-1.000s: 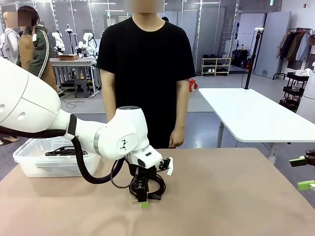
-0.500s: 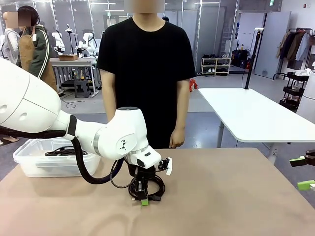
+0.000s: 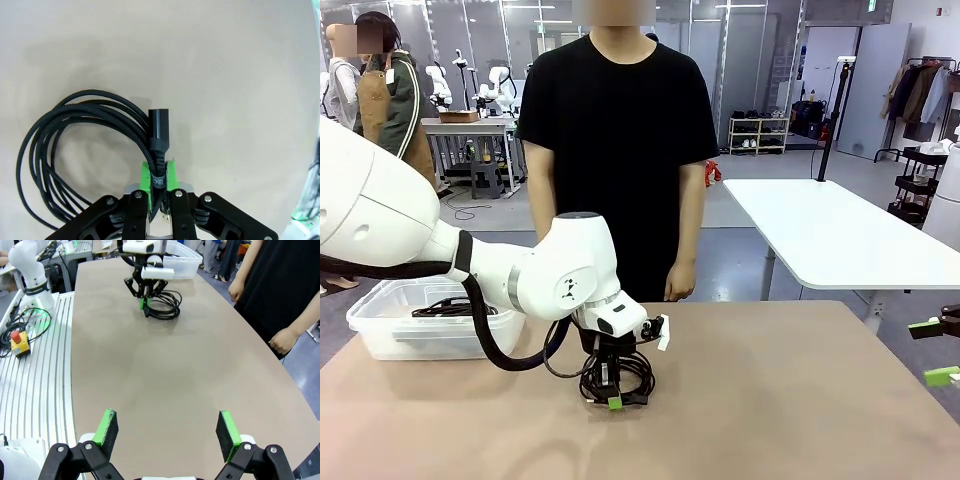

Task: Organize and store the cables.
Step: Place the USB Extension Cable into the Organizing box.

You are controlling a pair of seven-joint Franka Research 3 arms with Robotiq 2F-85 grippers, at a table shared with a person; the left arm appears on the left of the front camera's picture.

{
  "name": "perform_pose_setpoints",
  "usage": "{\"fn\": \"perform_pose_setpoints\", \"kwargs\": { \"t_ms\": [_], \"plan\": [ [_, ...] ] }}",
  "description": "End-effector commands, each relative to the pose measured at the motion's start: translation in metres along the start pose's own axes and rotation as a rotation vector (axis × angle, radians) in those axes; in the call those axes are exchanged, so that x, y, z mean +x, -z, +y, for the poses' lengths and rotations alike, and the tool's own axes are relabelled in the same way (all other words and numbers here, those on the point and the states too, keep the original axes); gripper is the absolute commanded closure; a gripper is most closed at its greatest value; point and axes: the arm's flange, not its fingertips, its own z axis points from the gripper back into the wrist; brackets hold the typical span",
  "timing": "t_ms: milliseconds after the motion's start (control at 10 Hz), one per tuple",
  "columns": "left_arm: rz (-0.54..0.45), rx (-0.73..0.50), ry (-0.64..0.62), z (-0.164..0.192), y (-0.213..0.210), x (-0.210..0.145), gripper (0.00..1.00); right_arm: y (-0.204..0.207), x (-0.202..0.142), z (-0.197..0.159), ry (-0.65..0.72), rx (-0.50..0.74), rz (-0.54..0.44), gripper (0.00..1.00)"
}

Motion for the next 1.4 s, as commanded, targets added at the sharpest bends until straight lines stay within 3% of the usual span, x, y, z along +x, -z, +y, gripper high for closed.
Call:
{"fn": "perform_pose_setpoints", "kwargs": {
  "t_ms": [0, 300, 500, 600, 1000, 1100, 1300],
  "plan": [
    [0.020, 0.039, 0.052, -0.032, -0.064, -0.012, 1.00, 0.000, 0.003, -0.001, 0.008, -0.006, -0.007, 0.00],
    [-0.005, 0.104, 0.107, -0.056, -0.121, -0.015, 1.00, 0.000, 0.003, -0.001, 0.008, -0.006, -0.007, 0.00],
    [0.027, 0.120, 0.166, -0.059, -0.121, -0.006, 1.00, 0.000, 0.003, -0.001, 0.008, -0.006, -0.007, 0.00],
    [0.014, 0.131, 0.090, -0.054, -0.132, -0.004, 1.00, 0.000, 0.003, -0.001, 0.008, -0.006, -0.007, 0.00],
    [0.014, 0.131, 0.090, -0.054, -0.132, -0.004, 1.00, 0.000, 0.003, -0.001, 0.008, -0.006, -0.007, 0.00],
    [0.017, 0.127, 0.102, -0.054, -0.131, -0.006, 0.86, 0.000, 0.003, -0.001, 0.008, -0.006, -0.007, 0.00],
    [0.024, 0.163, 0.143, -0.043, -0.176, -0.043, 0.86, 0.000, 0.003, -0.001, 0.008, -0.006, -0.007, 0.00]
  ]
}}
